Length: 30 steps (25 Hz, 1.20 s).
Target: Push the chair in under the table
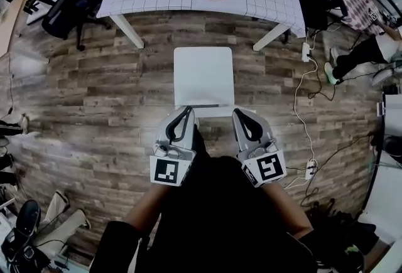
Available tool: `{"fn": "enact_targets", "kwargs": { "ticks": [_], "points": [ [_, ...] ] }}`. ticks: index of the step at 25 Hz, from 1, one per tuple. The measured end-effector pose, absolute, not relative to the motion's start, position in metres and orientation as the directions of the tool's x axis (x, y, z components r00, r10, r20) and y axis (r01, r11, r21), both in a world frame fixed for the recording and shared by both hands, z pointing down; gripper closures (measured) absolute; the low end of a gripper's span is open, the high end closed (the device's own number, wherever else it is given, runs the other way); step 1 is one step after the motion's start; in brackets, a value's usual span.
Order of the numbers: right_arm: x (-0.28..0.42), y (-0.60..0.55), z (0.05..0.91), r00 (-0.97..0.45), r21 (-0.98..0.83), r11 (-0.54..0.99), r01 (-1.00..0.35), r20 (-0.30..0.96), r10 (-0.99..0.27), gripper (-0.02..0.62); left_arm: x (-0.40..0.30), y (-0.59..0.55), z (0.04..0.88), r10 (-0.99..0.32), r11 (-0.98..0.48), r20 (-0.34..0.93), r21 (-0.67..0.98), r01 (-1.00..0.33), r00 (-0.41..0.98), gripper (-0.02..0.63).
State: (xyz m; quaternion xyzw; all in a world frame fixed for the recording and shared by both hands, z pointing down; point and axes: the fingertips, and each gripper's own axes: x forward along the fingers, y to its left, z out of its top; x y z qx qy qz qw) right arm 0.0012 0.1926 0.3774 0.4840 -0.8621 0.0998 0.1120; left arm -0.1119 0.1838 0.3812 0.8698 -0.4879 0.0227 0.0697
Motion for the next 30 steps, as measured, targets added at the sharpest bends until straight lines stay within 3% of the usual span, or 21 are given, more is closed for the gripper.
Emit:
{"fn": "enact_targets", "kwargs": {
  "ticks": [5,16,21,25,28,30],
  "points": [
    [-0.002,0.169,0.381,-0.471,-0.104,0.463,-0.88,0.316,-0.824,0.597,-0.112,0.157,0.398,-0.801,-0.562,0.17,0.116,-0.819,0.574,0.597],
    [0.023,0.134,0.42,-0.482,-0.085,0.492,-0.866,0.401,-0.779,0.597,-0.116,0.12,0.42,-0.822,-0.506,0.247,0.1,-0.857,0.514,0.597],
    [0.018,0.137,0.467,-0.575,-0.15,0.593,-0.791,0.513,-0.638,0.597,-0.108,0.122,0.46,-0.759,-0.561,0.375,0.039,-0.827,0.533,0.597],
    [0.014,0.148,0.505,-0.591,-0.103,0.687,-0.719,0.61,-0.528,0.595,-0.098,0.134,0.499,-0.653,-0.635,0.515,0.028,-0.772,0.556,0.597],
    [0.011,0.161,0.54,-0.591,-0.084,0.771,-0.632,0.696,-0.409,0.537,-0.089,0.145,0.528,-0.545,-0.698,0.6,0.062,-0.713,0.585,0.59],
    [0.01,0.169,0.565,-0.576,-0.068,0.828,-0.557,0.75,-0.326,0.497,-0.082,0.156,0.551,-0.433,-0.752,0.663,0.107,-0.65,0.61,0.497]
  ]
}}
